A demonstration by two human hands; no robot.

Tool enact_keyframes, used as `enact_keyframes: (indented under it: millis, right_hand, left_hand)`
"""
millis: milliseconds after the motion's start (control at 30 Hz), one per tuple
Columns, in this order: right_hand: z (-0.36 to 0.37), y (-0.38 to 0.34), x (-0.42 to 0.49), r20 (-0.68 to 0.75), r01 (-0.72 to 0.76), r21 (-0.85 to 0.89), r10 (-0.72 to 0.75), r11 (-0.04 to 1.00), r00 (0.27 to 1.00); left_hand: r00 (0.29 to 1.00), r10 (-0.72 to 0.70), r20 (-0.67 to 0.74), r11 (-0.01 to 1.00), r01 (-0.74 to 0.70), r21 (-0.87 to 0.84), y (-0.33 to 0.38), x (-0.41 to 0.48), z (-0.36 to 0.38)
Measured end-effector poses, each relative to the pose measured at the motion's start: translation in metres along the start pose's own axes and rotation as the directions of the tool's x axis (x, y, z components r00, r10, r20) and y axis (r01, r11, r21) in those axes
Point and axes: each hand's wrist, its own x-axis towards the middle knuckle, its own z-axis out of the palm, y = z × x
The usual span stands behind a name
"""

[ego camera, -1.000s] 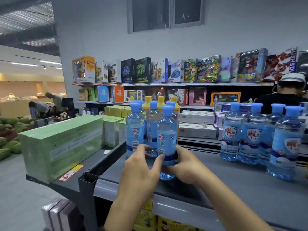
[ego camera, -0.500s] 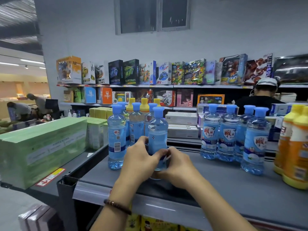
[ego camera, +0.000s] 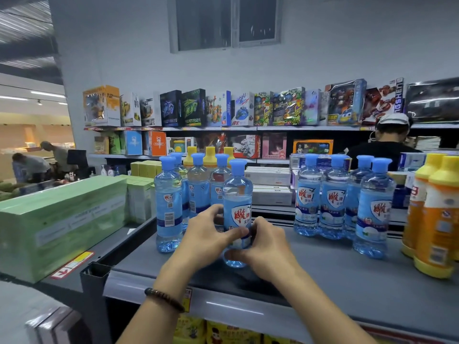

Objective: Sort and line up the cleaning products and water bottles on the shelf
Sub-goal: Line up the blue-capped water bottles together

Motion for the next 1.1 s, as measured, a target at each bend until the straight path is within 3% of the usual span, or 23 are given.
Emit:
enact_keyframes:
  millis: [167, 433, 633, 833, 1100]
  right_hand:
    - [-0.019, 0.011, -0.005, -0.011, 0.013, -0.059, -0.014, 0.998, 1.0]
    - [-0.064, 0.045, -0.024, -0.208, -0.014, -0.278, -0.046, 0.96, 0.977]
    - [-0.103, 0.077, -0.033, -0.181, -0.014, -0.298, -0.042, 0.954, 0.983]
    - [-0.131, 0.099, -0.039, -0.073, 0.035, -0.337, -0.063, 0.941, 0.995]
    - [-0.144, 0.121, -0.04, -0.072, 0.003, -0.316, -0.028, 0.949, 0.997]
  left_hand:
    - [0.997, -0.002, 0.08, 1.0, 0.004, -0.024, 0.005, 0.008, 0.012]
    - [0.98, 0.07, 0.186, 0.995, -0.082, 0.062, 0.038, 0.033, 0.074]
    - [0.939, 0.052, 0.341, 0.998, -0.062, 0.019, 0.066, 0.053, 0.108]
    - [0.919, 0.061, 0.39, 0.995, -0.088, 0.05, 0.086, 0.067, 0.142]
    - [0.88, 0.019, 0.475, 0.996, -0.056, 0.064, 0.099, 0.083, 0.176]
